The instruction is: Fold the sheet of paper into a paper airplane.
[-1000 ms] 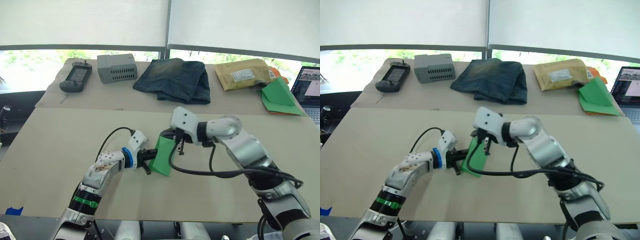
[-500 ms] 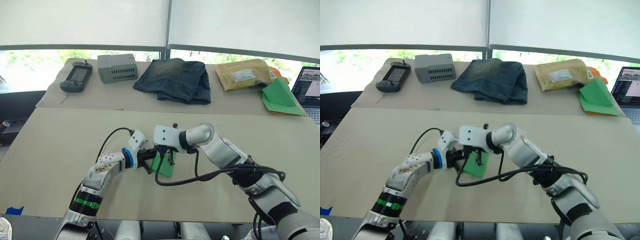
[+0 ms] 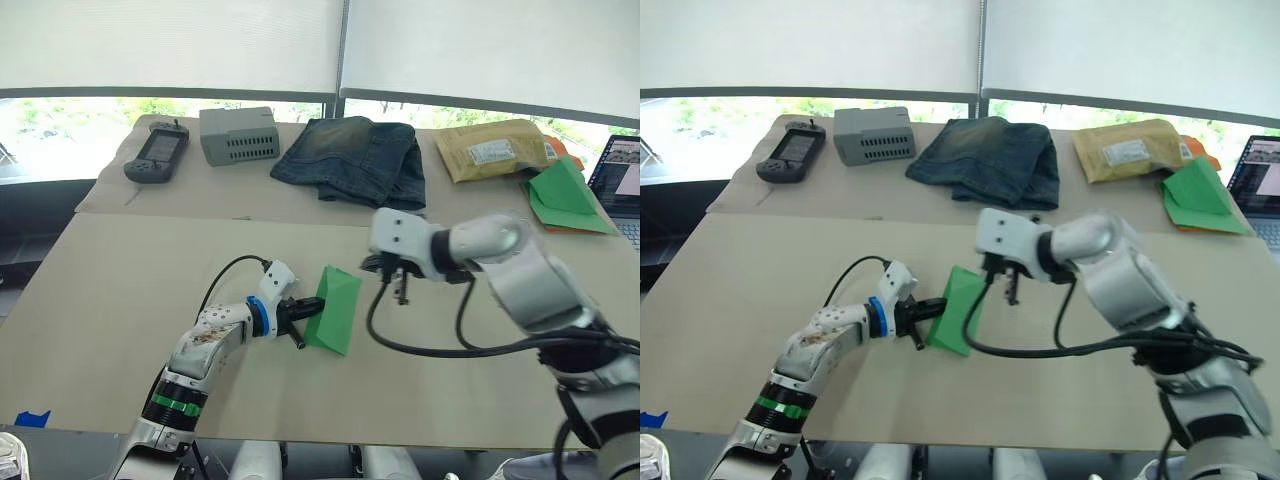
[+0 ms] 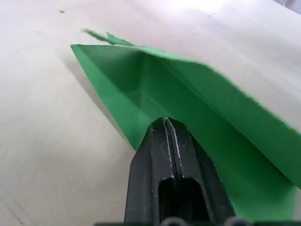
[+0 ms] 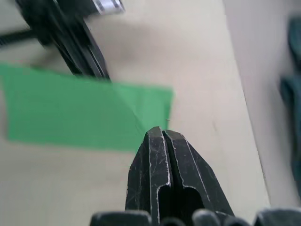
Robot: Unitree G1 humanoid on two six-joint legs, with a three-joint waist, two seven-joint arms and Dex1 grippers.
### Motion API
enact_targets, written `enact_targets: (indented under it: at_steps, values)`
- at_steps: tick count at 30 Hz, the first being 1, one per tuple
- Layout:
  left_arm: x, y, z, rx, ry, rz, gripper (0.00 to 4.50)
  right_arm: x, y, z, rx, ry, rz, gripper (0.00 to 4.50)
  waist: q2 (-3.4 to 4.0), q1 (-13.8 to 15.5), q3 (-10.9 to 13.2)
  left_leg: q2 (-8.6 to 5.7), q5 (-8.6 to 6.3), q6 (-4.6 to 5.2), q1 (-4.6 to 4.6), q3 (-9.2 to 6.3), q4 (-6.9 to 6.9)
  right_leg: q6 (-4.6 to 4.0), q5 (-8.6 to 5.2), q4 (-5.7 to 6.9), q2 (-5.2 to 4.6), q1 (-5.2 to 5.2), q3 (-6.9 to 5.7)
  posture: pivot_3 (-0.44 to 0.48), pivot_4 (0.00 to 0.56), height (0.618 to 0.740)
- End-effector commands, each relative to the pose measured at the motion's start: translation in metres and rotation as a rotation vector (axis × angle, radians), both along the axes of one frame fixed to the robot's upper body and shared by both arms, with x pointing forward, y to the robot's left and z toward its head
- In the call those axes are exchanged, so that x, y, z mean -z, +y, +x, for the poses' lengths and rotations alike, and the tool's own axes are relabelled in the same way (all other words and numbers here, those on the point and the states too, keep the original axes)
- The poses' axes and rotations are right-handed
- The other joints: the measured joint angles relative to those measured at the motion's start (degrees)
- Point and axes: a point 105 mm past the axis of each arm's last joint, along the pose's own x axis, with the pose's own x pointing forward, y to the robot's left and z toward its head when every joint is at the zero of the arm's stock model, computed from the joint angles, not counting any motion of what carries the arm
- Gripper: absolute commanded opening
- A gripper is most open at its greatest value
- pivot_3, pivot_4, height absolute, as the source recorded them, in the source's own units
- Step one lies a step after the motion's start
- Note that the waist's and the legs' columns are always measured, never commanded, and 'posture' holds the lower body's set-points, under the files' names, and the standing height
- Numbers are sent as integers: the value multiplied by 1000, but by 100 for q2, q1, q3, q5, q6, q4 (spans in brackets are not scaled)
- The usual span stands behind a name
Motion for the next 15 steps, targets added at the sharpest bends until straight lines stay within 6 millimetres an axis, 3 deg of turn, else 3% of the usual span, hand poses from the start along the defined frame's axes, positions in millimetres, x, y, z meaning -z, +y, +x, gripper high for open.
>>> enact_targets:
  at_steps: [1, 3, 6, 9, 15]
  values:
    - [-15, -15, -5, 77, -17, -56, 0, -8, -26, -8, 76, -11, -32, 53, 1, -4, 1, 1, 0, 0, -4, 0, 0, 0, -1, 1, 1, -5, 0, 0, 150, 740]
    - [-24, -20, -5, 107, -34, -77, 0, 1, -45, -14, 144, 29, -58, 53, 1, -3, 2, 0, 0, 0, -14, -1, 1, 1, -1, 2, 2, -13, -1, 0, 150, 740]
    - [-34, -24, -5, 142, -47, -99, 0, 13, -56, -23, 187, 69, -83, 53, 0, -16, 3, 0, 0, 0, -17, -1, 6, 3, -1, 1, 2, -13, 0, 0, 150, 740]
    - [-43, -31, -9, 200, -56, -114, 0, 24, -60, -31, 227, 108, -79, 53, 0, -39, 3, 1, 0, 0, -14, -1, 6, 8, -3, 3, 6, -13, 2, 0, 150, 740]
    - [-37, -49, -18, 280, -41, -79, 0, 26, -65, -36, 279, 113, -77, 53, 0, -16, 3, 0, 0, 0, -14, -2, 10, 44, -23, 6, 6, -13, 4, 0, 150, 740]
